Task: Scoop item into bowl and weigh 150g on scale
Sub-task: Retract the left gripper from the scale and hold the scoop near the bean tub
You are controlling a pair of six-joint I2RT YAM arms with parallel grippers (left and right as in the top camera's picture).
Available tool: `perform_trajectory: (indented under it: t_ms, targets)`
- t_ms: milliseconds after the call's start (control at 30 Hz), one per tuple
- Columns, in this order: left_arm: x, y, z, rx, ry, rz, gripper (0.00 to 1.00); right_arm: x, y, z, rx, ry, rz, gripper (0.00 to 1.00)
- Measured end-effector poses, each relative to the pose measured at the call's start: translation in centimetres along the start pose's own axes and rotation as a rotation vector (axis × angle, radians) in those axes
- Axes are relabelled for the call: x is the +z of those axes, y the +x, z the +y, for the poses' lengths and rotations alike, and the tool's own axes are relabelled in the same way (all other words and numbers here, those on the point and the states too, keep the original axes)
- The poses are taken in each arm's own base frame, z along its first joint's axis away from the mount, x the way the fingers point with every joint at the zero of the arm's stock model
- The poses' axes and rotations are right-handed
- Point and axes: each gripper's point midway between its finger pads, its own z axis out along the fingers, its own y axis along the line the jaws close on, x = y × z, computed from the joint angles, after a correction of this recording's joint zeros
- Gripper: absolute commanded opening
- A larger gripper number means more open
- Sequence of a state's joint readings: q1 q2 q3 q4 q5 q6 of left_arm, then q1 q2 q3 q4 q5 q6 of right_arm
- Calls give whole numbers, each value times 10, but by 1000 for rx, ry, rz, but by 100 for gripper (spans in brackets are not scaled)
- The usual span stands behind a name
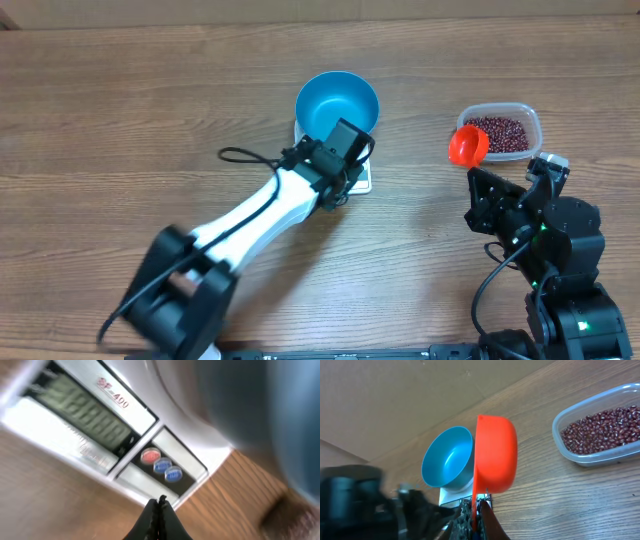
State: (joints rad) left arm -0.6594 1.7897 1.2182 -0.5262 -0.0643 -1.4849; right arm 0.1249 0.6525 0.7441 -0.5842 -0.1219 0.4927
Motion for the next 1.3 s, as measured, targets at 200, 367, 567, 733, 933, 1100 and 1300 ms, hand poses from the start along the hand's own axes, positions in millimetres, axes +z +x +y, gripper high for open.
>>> perform_trajectory:
  t_ms: [200,367,567,733,933,1100,1300]
  targets:
    - [-80,-17,4,217,36,-77,4,0,1,0,0,2,2,4]
    - [-130,-33,-1,491,93,-184,4,2,2,-2,2,8,11,4]
    - [-176,-42,9,934,79,-280,4,16,10,-9,10,41,62,4]
    - [-200,-52,22,1100,32,-343,34,24,15,-14,16,61,92,4]
    - [-211,-56,37,1175,-21,-356,100,26,14,-14,15,60,89,4]
    - [-211,-57,40,1191,-38,-353,100,26,12,-13,14,56,83,4]
    - [-211,-57,40,1199,-40,-353,100,26,13,-13,14,58,86,4]
